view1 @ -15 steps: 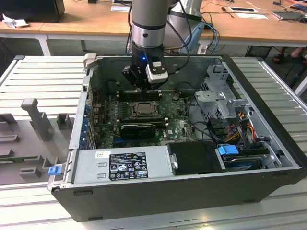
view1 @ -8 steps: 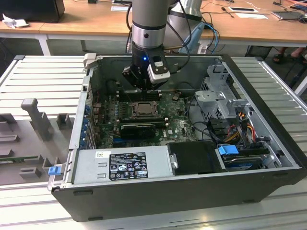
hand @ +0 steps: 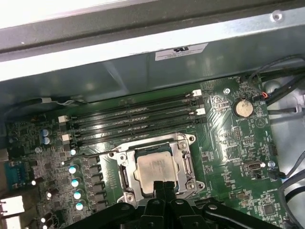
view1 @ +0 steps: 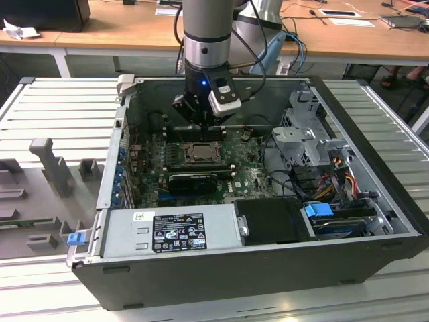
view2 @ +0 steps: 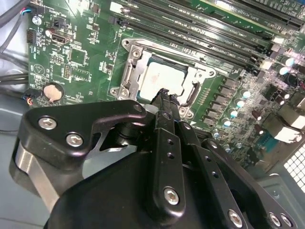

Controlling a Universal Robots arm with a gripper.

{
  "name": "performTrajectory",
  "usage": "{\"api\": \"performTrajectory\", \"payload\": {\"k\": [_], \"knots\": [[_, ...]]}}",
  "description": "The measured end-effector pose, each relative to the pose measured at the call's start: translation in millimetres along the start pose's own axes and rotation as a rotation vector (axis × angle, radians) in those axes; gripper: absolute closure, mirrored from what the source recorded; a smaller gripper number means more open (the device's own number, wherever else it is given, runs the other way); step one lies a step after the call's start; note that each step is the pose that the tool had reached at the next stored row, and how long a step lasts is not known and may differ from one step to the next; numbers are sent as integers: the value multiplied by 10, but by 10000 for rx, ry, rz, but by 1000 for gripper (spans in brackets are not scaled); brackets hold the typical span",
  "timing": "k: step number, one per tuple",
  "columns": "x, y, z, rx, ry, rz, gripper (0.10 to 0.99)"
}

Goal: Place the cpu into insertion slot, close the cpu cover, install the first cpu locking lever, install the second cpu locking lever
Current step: 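Install the first cpu locking lever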

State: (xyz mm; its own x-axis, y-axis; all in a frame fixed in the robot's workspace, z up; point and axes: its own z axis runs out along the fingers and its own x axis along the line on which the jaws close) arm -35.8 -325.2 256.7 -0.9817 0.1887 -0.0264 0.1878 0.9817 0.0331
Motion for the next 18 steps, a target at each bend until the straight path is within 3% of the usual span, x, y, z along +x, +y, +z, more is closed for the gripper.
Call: {"api": "performTrajectory", "payload": {"k": [13, 18], "knots": [[31, -16, 0, -33, -14, -314, 980], [190, -50, 2, -114, -1, -401, 980]]}}
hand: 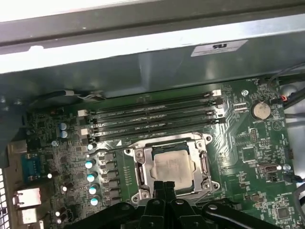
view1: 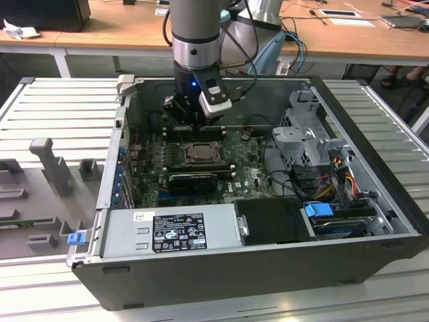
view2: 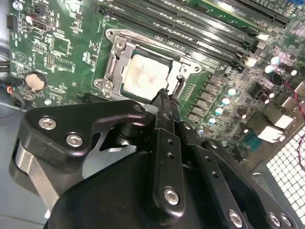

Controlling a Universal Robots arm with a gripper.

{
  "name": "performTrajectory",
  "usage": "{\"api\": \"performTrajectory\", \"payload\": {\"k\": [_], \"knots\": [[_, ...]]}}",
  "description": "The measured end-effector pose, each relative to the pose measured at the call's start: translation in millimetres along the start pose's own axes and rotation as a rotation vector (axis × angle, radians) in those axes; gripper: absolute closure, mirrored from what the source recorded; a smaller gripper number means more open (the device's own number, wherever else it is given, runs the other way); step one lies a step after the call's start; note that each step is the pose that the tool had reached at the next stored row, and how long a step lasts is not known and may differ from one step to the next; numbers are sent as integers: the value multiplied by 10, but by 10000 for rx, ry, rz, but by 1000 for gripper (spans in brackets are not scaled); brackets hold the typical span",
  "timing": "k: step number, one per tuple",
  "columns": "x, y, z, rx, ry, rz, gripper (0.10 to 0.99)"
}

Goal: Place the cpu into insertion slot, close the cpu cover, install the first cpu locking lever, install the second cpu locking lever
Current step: 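Install the first cpu locking lever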

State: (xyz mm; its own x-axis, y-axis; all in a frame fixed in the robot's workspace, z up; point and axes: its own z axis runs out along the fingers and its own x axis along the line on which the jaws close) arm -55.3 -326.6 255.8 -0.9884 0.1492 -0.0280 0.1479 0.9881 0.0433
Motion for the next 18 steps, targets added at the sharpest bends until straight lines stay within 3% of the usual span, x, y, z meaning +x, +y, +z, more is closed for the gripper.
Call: {"api": "performTrajectory", "payload": {"k": [2, 5, 9, 14, 18], "knots": [[8, -2, 5, -11, 14, -201, 980], [11, -6, 12, -38, 54, -1122, 980], [34, -12, 11, -39, 58, -1180, 980], [143, -28, 7, -39, 60, -1218, 980], [274, -48, 2, -61, 62, -1238, 980]]}}
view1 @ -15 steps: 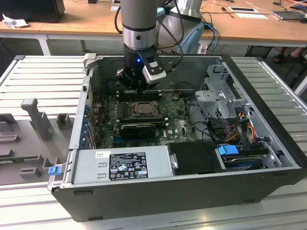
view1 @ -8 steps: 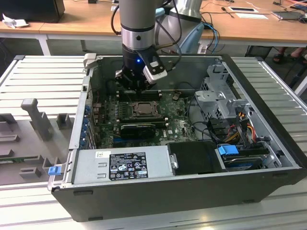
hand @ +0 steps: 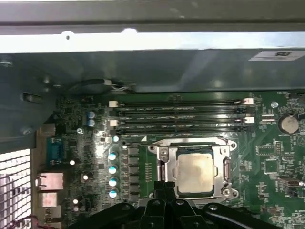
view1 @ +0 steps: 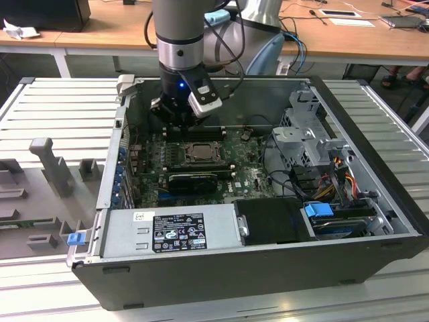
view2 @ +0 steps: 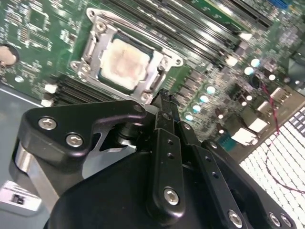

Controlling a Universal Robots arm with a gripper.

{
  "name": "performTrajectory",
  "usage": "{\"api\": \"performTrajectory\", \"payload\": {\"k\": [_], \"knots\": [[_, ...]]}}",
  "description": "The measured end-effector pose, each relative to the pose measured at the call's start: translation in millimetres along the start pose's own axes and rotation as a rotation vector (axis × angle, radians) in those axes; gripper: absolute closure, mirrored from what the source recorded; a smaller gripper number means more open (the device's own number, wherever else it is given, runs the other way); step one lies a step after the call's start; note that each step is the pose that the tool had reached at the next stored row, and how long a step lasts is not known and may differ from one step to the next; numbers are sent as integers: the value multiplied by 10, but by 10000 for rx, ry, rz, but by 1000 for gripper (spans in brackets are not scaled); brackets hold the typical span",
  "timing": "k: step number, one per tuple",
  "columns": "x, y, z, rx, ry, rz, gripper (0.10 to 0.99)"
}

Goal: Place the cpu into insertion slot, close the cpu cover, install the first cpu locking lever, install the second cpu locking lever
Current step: 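Install the first cpu locking lever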

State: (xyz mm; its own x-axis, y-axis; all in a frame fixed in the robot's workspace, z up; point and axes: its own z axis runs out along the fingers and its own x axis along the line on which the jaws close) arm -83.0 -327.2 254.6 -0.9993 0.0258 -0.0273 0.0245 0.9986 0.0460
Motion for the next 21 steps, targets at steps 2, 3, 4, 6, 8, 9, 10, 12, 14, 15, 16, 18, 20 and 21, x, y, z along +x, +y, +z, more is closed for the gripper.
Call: {"api": "performTrajectory", "payload": {"k": [2, 3, 4, 6, 8, 9, 10, 12, 14, 15, 16, 18, 20, 21], "knots": [[73, -2, -2, -21, 1, -7, 980], [108, -3, -3, -32, 1, -11, 980], [128, -3, -3, -38, 1, -15, 980], [157, -1, -4, -47, 2, -20, 980], [184, 3, -5, -59, 3, -27, 980], [202, 5, -5, -66, 3, -31, 980], [218, 7, -6, -73, 3, -34, 980], [233, 22, -5, -137, 9, -40, 980], [239, 36, -4, -169, 10, -41, 980], [243, 46, -4, -186, 14, -41, 980], [248, 53, -5, -204, 16, -40, 980], [259, 70, -4, -240, 18, -39, 980], [272, 89, -3, -261, 20, -38, 980], [278, 104, -2, -269, 20, -38, 980]]}}
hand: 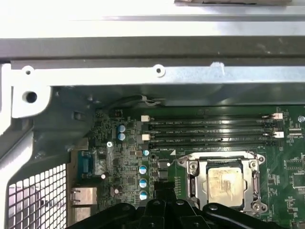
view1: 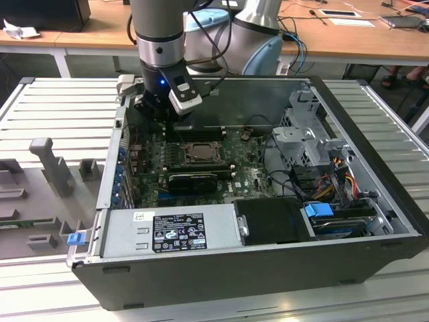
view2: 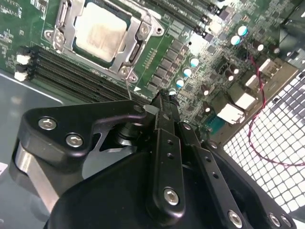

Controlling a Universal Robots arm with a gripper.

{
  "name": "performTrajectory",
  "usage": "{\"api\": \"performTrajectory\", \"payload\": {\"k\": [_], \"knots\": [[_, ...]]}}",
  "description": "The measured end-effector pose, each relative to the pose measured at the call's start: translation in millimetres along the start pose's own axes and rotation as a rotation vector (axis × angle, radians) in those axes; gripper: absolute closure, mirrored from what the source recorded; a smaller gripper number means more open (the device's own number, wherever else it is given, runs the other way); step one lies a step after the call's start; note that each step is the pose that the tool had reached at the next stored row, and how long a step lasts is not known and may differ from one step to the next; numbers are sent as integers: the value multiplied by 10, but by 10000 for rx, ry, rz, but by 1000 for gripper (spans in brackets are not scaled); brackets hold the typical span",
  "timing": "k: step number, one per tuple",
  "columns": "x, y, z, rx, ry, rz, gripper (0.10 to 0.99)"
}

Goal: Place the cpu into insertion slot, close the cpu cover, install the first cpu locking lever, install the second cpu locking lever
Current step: 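Install the first cpu locking lever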

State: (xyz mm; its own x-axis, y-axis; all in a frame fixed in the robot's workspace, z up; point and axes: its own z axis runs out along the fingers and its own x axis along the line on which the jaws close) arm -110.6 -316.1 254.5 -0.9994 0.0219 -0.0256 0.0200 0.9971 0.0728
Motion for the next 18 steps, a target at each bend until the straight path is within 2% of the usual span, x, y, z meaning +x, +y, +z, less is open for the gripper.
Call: {"api": "performTrajectory", "payload": {"k": [6, 13, 18], "knots": [[61, 89, 5, -4, 2, 0, 980], [65, 207, 23, -4, 10, 1, 980], [53, 216, 31, -6, 13, -2, 980]]}}
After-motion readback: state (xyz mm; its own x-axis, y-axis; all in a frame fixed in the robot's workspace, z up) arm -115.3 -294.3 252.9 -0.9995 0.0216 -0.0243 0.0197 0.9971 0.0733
